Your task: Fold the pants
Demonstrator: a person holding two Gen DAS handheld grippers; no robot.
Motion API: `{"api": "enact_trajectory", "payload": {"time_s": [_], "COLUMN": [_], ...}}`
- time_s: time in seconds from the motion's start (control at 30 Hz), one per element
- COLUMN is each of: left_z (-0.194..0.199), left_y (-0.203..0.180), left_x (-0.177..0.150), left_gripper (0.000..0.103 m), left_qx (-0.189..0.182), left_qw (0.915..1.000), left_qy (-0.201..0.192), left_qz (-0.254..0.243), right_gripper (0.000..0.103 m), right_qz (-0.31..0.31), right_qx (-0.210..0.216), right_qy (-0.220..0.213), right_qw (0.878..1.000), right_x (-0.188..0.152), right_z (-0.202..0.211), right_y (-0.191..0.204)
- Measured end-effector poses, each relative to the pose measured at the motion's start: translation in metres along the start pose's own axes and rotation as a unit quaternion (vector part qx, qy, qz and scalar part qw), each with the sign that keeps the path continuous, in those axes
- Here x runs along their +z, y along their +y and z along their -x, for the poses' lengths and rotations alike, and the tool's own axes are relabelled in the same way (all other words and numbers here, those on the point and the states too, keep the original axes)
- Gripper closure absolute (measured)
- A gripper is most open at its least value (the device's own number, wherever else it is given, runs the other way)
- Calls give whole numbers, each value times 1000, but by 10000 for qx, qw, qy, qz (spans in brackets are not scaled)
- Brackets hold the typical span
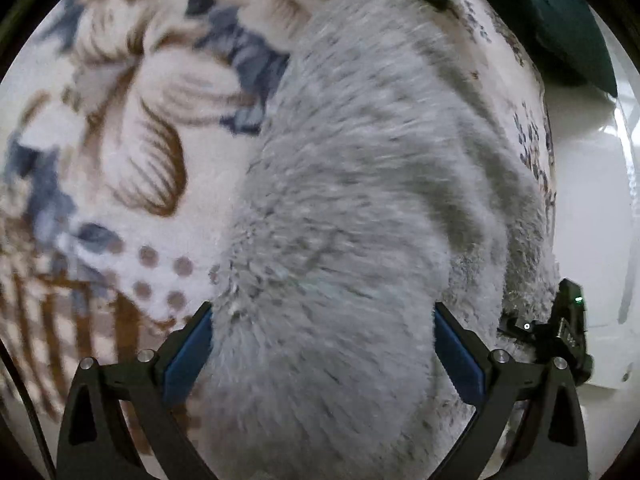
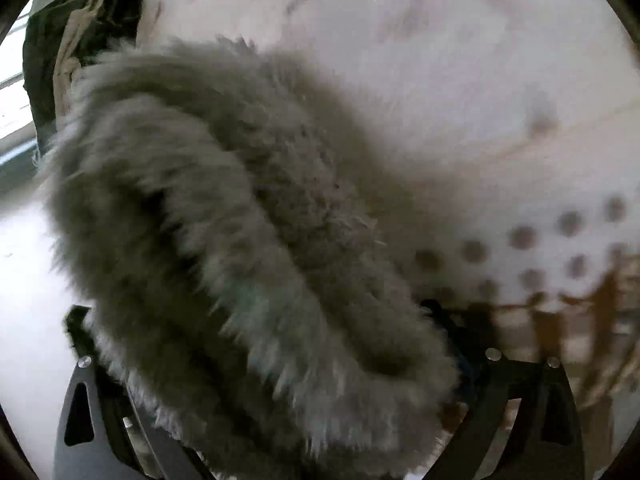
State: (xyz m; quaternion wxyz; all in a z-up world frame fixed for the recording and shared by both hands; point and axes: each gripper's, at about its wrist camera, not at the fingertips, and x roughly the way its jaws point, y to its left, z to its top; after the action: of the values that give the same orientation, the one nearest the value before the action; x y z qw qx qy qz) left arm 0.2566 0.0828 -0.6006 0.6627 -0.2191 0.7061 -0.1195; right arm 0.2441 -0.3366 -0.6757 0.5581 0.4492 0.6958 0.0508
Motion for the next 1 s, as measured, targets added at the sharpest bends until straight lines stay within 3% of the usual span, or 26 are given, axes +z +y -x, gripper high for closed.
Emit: {"api": "enact_trajectory", "payload": {"time_s": [0.1, 0.17, 0.23, 0.3, 0.43, 0.7, 1.0], "left_z": [-5, 2, 15, 26, 46, 125, 259], "left_y": [12, 10, 1, -3, -2, -13, -57], "left_x": [2, 2, 1, -2, -5, 8, 59], "left_gripper": [2, 23, 49, 57, 61, 62, 62], "left_qx": [-433, -628, -748, -887, -1143, -1467, -1404], "left_qw": [9986, 9978, 9970, 9955, 9929, 9858, 9754], "left_qy": [123, 0, -165, -244, -232, -292, -936], "left_qz": [265, 205, -64, -211, -246, -759, -1416], "right_gripper": [3, 10, 30, 42, 51, 53, 53], "right_qz": [-57, 53, 182, 226, 227, 197, 846], "right_qx": [139, 162, 114, 108, 300, 704, 1126], "right_qy": [86, -102, -274, -451, -780, -1276, -1936], "right_qw": [9999, 9998, 9994, 9987, 9962, 9891, 9709], "right_x": [2, -1, -8, -16, -35, -80, -104], "right_z": [-4, 0, 4, 10, 25, 63, 133], "right_y": [2, 10, 19, 26, 36, 88, 230]}}
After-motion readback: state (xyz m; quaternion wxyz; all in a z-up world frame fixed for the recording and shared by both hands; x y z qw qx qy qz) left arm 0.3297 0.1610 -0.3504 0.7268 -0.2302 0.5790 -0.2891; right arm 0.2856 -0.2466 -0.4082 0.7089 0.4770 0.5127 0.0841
